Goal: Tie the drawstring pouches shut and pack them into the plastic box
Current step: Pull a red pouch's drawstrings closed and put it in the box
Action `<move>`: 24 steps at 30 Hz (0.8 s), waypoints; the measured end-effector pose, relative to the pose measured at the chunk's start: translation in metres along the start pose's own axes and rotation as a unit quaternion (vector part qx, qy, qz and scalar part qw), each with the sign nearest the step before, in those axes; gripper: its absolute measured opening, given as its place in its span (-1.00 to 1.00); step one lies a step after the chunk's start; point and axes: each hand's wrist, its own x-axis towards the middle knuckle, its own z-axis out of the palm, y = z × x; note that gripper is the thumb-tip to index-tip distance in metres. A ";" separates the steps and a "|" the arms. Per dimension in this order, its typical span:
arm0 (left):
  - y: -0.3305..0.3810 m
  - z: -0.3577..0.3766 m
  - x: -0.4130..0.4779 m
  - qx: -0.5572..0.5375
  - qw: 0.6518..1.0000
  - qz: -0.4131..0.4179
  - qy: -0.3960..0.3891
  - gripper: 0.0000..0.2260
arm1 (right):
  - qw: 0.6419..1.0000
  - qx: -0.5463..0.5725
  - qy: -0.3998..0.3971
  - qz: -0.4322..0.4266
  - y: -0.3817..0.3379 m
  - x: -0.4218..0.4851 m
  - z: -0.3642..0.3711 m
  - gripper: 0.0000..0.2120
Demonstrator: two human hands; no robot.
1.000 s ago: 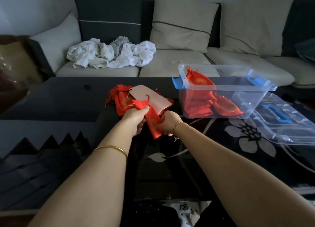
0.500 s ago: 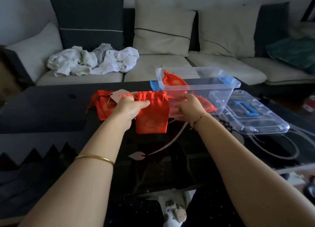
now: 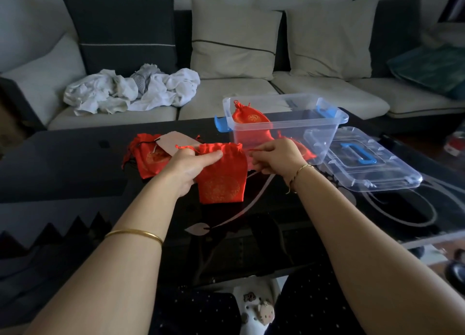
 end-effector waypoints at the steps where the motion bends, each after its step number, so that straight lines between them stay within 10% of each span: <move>1: 0.001 0.000 0.000 -0.010 1.000 0.001 0.001 -0.79 | 1.000 -0.005 0.003 -0.008 0.000 0.000 0.000 -0.92; 12: 0.001 -0.012 0.005 0.067 0.987 0.019 0.145 -0.66 | 0.991 0.058 -0.097 0.065 -0.004 -0.005 -0.009 -0.79; 24: -0.001 -0.019 0.007 0.152 0.969 0.059 0.186 -0.61 | 0.981 0.147 0.001 0.129 0.000 0.002 -0.009 -0.63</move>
